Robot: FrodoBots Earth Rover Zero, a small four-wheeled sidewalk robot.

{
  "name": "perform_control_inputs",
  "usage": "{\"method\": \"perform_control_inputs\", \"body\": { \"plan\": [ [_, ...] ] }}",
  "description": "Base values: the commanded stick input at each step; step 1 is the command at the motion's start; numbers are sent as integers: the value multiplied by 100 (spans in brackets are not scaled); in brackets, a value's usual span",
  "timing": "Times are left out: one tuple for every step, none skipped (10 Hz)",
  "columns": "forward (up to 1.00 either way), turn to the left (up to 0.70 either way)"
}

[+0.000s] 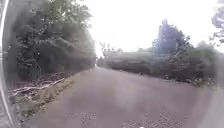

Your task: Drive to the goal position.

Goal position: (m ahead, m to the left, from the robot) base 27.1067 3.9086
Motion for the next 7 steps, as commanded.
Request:
{"method": "perform_control_inputs", "body": {
  "plan": [
    [70, 1],
    [70, 1],
    [70, 1],
    [70, 1],
    [70, 1],
    [70, 1],
    [70, 1]
  ]
}}
